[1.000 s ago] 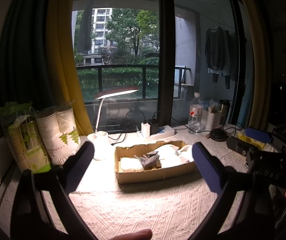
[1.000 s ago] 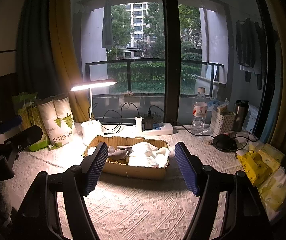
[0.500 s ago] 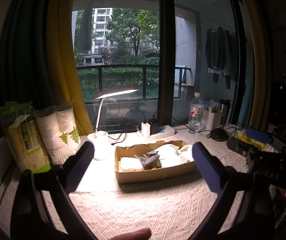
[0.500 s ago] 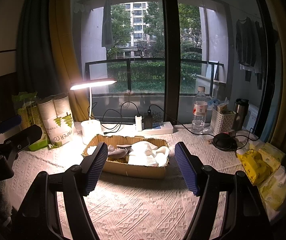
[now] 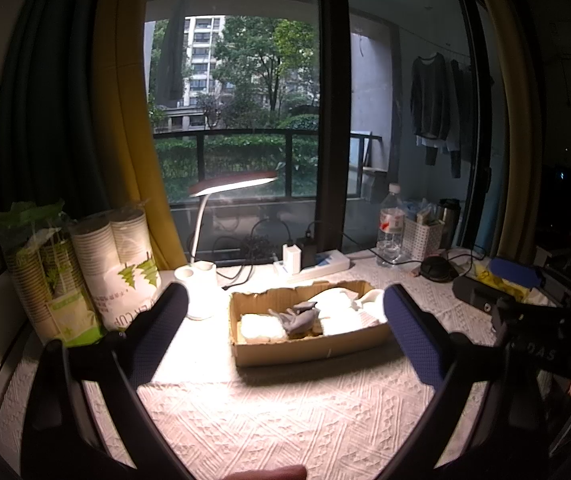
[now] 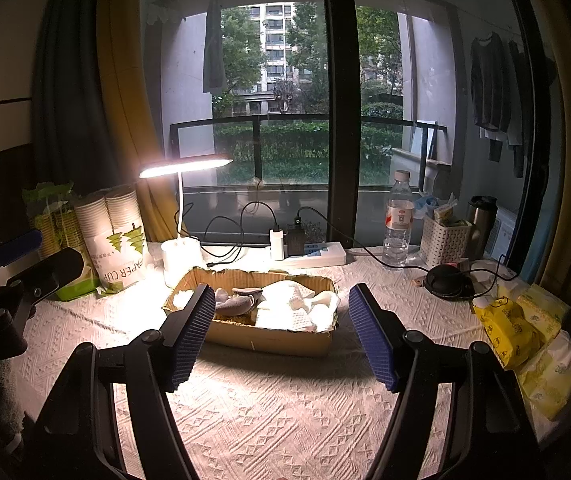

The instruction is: Organize soft objects

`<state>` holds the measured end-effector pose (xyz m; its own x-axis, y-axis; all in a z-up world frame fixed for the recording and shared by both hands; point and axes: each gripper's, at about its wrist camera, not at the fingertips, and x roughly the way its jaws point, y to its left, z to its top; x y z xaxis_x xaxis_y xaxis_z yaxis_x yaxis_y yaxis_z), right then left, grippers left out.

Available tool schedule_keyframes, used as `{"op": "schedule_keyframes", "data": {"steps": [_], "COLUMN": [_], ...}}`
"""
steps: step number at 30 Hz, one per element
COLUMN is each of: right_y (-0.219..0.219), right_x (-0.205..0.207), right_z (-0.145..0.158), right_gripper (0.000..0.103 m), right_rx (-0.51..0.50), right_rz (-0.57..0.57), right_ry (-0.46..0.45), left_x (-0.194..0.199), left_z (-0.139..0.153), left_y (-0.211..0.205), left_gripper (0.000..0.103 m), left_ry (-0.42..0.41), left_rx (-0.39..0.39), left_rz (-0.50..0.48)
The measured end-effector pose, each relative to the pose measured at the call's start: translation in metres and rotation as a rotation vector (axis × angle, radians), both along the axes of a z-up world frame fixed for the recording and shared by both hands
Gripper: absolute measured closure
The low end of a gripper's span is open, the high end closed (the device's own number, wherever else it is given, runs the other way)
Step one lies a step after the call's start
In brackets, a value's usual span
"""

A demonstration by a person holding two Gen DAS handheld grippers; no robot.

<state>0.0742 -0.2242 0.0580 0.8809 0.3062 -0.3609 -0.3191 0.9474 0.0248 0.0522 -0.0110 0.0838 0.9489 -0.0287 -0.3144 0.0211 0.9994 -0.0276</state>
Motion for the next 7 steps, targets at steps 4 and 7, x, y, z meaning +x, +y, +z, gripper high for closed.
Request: {"op": "schedule_keyframes", "data": {"steps": [4, 7], "right_y": [0.001, 0.002], "right_x": [0.004, 0.012], "right_z": [-0.005, -0.011], "right_gripper": [0.03, 0.03], "right_rx": [-0.003, -0.011], "right_rz": [0.006, 0.012], "right_ry": [0.011, 0.026], "left_x": [0.002, 0.01], "left_z": [-0.001, -0.005], "left_y": [-0.002, -0.004], "left_gripper": [0.004, 0.004], "left_ry": [0.003, 0.011], "left_rx": [0.006, 0.018], "left_rz": [-0.007, -0.007]}}
